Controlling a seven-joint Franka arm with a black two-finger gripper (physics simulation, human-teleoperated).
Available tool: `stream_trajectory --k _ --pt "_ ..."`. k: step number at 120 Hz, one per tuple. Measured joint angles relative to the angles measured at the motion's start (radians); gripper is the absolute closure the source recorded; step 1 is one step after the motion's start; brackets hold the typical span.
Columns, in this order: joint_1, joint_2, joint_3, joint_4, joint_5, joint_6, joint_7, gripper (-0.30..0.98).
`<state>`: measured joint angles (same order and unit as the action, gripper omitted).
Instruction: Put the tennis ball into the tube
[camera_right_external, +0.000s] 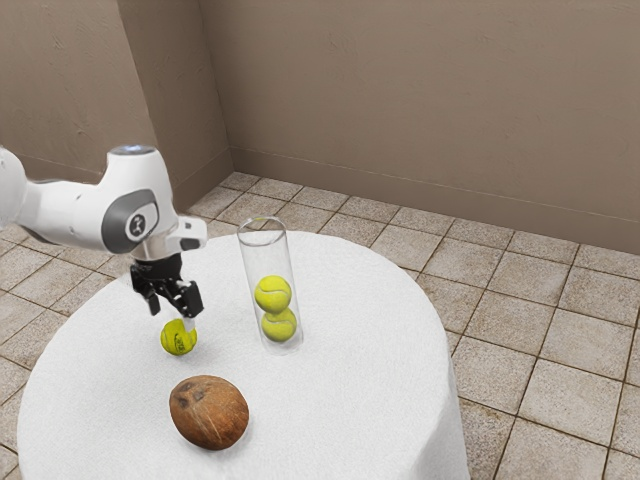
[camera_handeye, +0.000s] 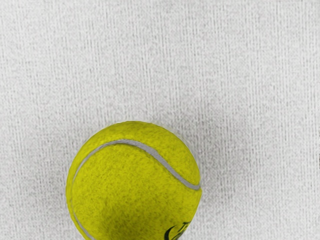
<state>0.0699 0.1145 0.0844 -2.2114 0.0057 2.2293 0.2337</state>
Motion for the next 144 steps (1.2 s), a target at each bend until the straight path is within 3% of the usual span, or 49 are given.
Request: stream_trajectory --k 72,100,120,144 --pt "0.025 0.151 -0.001 0.01 -0.038 0.118 0.014 0.0" --pt "0.025 0.15 -0.001 0.011 -0.038 0.127 0.013 0.3" --pt "0.025 0.135 -0.001 0.013 -0.032 0.123 0.008 0.31" --pt "0.025 0.026 -0.005 0.014 -0.03 0.06 0.003 0.33"
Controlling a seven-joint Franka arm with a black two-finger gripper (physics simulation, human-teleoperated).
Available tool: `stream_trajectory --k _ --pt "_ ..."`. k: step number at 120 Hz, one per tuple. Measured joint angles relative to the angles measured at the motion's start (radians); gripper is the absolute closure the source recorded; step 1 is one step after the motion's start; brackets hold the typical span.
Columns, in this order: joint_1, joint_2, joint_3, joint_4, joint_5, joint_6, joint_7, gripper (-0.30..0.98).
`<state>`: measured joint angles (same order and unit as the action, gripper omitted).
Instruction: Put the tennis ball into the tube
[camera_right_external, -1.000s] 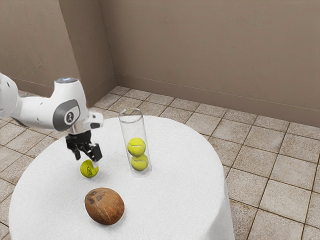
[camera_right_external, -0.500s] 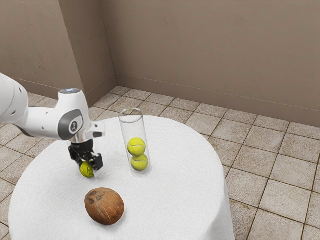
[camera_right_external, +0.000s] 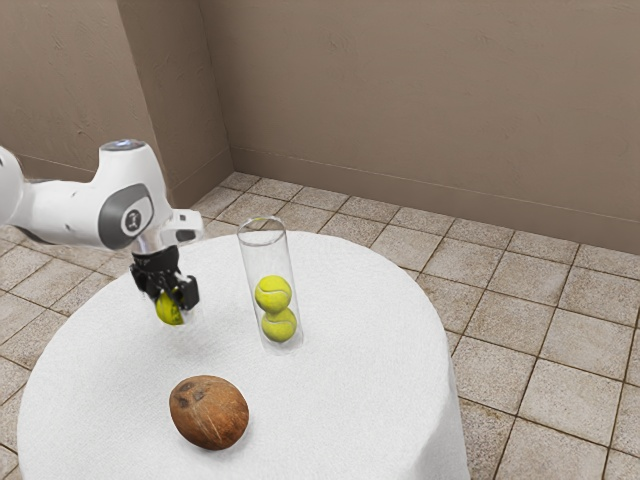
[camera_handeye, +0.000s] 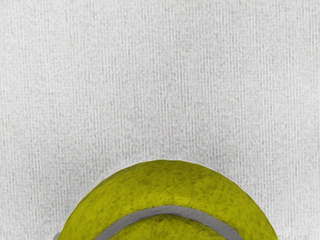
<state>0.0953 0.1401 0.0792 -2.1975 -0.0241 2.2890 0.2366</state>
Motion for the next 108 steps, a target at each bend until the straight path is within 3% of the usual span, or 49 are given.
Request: stream_trajectory --k 21,39,79,108 --pt "0.009 -0.155 -0.035 0.005 0.0 -0.119 -0.003 0.33" --pt "0.012 -0.211 -0.083 0.095 -0.001 -0.238 -0.003 0.33" --pt "-0.009 -0.208 -0.173 0.323 -0.005 -0.467 0.002 0.32" --pt "-0.025 -0.114 -0.237 0.465 -0.006 -0.54 0.006 0.32"
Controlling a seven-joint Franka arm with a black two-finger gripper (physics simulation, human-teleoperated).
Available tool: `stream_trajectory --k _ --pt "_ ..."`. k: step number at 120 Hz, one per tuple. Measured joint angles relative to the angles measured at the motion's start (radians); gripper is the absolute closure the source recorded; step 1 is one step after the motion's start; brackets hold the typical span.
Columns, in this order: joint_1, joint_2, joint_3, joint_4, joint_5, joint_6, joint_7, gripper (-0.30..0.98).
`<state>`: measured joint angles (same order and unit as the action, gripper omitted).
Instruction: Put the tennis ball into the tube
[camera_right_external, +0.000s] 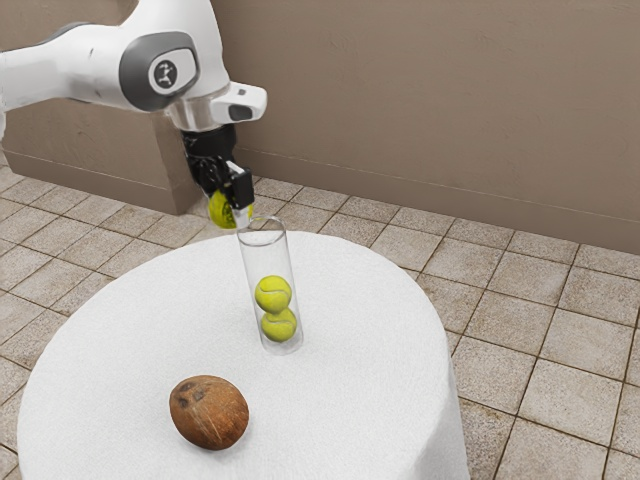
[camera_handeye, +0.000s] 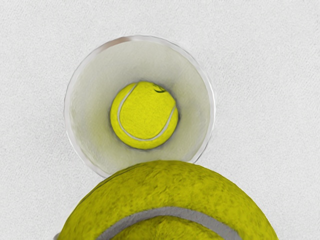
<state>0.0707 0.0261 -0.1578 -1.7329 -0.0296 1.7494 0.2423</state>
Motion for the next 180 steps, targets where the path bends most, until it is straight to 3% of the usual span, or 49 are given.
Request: stream_trajectory --k 54,101,126,149,180 --pt "-0.013 0.147 -0.007 0.123 0.0 -0.012 -0.002 0.32" --pt "-0.017 0.199 -0.007 0.147 0.001 0.041 -0.004 0.32" --pt "-0.018 0.202 -0.006 0.148 -0.004 0.059 -0.003 0.14" --pt "-0.02 0.188 -0.006 0.143 -0.006 0.066 -0.002 0.06" --pt "-0.022 0.029 -0.002 0.123 0.002 -0.039 -0.004 0.02"
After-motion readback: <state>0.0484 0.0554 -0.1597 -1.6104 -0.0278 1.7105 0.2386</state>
